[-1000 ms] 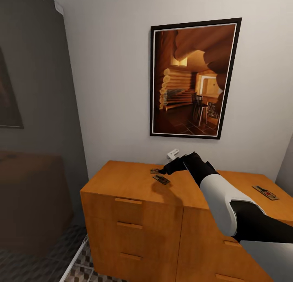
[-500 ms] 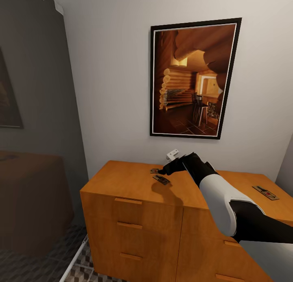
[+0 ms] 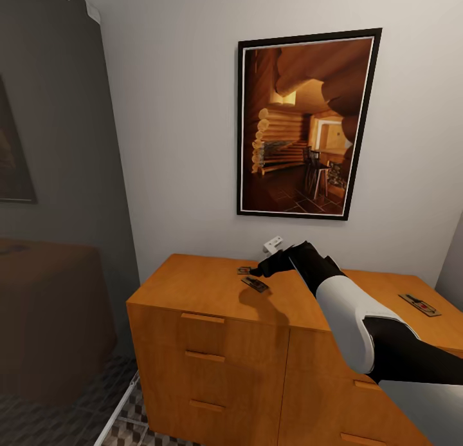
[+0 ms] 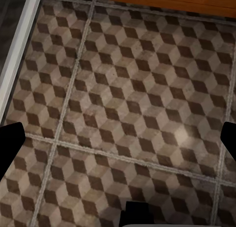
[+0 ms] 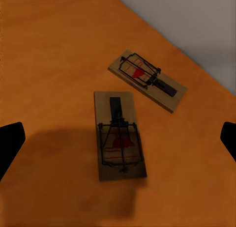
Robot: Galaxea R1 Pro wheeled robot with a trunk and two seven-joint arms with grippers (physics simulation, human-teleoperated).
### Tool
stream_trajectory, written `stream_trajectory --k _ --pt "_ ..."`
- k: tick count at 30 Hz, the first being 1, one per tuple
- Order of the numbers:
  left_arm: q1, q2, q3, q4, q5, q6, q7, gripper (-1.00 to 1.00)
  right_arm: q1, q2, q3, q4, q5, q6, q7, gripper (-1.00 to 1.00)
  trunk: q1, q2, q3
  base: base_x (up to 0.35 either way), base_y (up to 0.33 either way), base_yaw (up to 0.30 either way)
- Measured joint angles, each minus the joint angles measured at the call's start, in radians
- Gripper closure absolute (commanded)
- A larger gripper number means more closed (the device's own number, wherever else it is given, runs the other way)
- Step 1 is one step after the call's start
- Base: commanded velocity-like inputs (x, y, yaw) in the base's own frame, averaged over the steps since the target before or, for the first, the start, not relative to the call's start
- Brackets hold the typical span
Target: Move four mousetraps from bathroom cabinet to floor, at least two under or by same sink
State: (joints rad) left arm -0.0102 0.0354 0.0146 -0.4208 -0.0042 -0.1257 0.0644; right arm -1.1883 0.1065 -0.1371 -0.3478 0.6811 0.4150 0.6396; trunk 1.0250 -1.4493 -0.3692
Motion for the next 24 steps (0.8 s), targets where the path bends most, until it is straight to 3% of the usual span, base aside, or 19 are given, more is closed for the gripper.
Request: stream_trajectory --k 24 --pt "0.0 0.0 0.0 0.0 0.0 0.0 0.0 -1.0 0.0 -0.001 0.0 0.0 0.0 0.0 -0.001 -1.0 0.0 0.0 -0.014 0.0 0.0 0.0"
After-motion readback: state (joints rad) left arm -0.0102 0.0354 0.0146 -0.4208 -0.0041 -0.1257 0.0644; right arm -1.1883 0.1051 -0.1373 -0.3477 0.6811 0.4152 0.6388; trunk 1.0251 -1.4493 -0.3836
